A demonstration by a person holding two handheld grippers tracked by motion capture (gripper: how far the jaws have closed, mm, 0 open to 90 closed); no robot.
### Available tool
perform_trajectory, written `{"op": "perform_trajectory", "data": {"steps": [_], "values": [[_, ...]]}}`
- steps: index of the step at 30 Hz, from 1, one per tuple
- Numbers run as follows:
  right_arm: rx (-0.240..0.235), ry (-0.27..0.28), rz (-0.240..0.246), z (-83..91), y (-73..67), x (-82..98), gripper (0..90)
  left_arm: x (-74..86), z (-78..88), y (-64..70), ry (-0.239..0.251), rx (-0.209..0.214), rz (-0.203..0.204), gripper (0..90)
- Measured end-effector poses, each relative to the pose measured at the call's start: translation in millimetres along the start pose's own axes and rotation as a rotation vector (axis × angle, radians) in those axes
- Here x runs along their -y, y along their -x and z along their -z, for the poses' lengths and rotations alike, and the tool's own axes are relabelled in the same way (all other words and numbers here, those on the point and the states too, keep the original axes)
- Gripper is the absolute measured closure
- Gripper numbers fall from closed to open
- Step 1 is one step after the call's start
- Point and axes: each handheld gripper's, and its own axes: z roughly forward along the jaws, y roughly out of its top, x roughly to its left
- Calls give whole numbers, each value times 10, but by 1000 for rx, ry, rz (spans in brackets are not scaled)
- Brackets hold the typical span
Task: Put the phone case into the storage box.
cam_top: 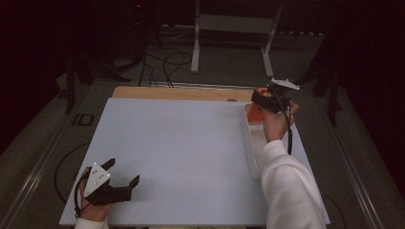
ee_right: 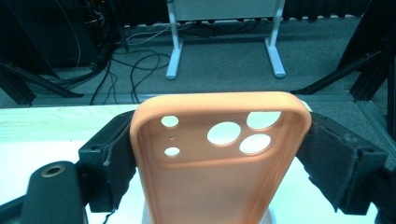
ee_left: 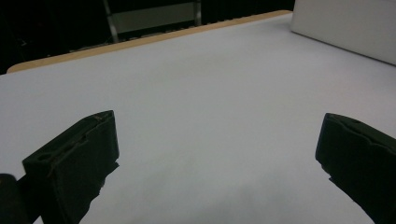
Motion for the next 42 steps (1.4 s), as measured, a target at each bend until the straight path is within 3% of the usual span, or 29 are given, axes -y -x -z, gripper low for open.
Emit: {"op": "perform_trajectory", "data": {"steps": [42], "values": [[14, -52, 7, -108, 3, 149, 167, 2, -5, 5, -1, 2, -1, 2]]}}
